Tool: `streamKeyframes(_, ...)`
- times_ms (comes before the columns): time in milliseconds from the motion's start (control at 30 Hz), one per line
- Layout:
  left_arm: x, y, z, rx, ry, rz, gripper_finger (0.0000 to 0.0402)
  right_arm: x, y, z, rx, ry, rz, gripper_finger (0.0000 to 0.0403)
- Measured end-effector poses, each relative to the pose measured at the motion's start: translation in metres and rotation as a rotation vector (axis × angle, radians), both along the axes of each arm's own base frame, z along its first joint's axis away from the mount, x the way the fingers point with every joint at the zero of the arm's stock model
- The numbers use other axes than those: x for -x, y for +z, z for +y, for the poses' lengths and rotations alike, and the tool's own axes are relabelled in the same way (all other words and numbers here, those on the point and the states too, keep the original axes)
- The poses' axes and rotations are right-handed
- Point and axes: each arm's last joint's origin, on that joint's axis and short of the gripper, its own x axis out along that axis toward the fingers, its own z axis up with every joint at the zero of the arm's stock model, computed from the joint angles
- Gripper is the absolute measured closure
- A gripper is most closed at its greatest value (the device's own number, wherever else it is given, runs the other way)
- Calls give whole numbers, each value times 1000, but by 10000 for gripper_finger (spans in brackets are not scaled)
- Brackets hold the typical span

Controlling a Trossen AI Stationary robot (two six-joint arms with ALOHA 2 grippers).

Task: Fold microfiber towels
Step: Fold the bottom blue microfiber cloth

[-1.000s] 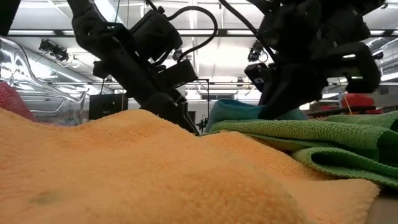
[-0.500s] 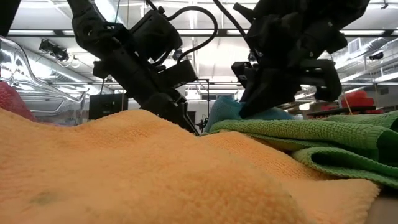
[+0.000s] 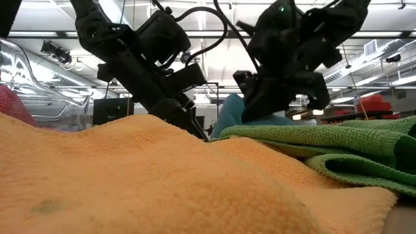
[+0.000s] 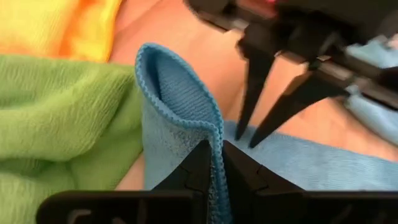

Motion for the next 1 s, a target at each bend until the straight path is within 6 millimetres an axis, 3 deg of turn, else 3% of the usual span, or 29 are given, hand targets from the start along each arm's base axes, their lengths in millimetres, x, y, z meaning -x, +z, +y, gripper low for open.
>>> streamKeyframes(200,0,0,0,-1,0,5,337,-10,-23,-9,40,-17,3,361)
streamKeyframes(600,0,0,1,-48,-14,11,349,-12,-24,-34,-1,-60,2,361)
streamKeyframes(1000,1,-1,1,-76,-36,30,338,-12,-26,-36,16,-30,1,351)
